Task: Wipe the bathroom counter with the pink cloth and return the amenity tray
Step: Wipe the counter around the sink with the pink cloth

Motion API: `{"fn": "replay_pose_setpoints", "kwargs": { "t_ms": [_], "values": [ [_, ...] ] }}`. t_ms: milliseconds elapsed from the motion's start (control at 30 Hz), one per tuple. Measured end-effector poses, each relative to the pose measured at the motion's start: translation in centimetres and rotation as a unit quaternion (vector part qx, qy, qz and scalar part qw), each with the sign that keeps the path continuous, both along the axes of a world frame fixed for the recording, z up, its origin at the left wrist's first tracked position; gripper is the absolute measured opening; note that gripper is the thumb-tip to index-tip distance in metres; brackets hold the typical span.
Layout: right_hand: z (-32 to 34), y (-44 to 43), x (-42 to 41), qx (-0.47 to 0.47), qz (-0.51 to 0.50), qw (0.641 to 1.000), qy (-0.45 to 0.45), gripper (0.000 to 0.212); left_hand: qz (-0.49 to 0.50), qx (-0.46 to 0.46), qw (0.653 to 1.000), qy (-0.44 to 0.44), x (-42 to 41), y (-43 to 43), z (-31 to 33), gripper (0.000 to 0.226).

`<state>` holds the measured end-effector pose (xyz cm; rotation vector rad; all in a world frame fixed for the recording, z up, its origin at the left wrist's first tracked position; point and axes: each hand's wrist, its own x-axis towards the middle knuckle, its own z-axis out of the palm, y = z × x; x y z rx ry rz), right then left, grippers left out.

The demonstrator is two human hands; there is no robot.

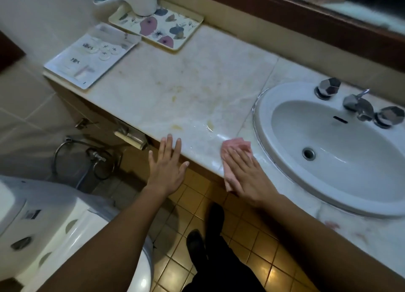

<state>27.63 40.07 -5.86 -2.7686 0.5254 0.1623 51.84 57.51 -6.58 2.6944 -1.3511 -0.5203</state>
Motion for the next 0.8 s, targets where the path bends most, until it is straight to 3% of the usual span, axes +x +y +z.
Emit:
{"fn": "replay_pose_setpoints", "kwargs": {
  "t_ms": [167,267,400,500,600,700,800],
  "values": [
    [-0.1,-6.8,10.3,-0.016,-0.127,0.992,-0.007,0.069,-0.008,0.002,1.0,0.021,1.0,0.0,0.4,0.07],
    [-0.5,-3.8,15.6,-0.009,-0.098,0.995,-0.025,0.072,0.013,-0.018,0.999,0.046,1.5,-0.2,1.6,0.062],
    [-0.8,-0.6,11.3,-0.013,0.022,1.0,-0.014,0.077,0.079,-0.122,0.987,0.072,2.8,-0.3,3.6,0.054],
    [-0.6,-4.0,8.0,-0.023,-0.033,0.999,-0.004,0.078,0.115,-0.147,0.982,0.033,5.2,-1.4,4.1,0.055],
    [-0.6,-10.7,11.2,-0.04,-0.132,0.99,0.016,0.081,0.162,-0.064,0.984,0.027,9.0,-2.9,3.8,0.061],
    [-0.5,-15.4,17.9,0.001,-0.212,0.977,0.025,0.082,0.154,0.035,0.987,0.035,10.7,-3.1,2.3,0.065],
    [-0.4,-14.1,21.7,-0.003,-0.192,0.981,0.013,0.078,0.148,0.044,0.987,0.042,10.9,-2.7,1.4,0.066]
  ]
}}
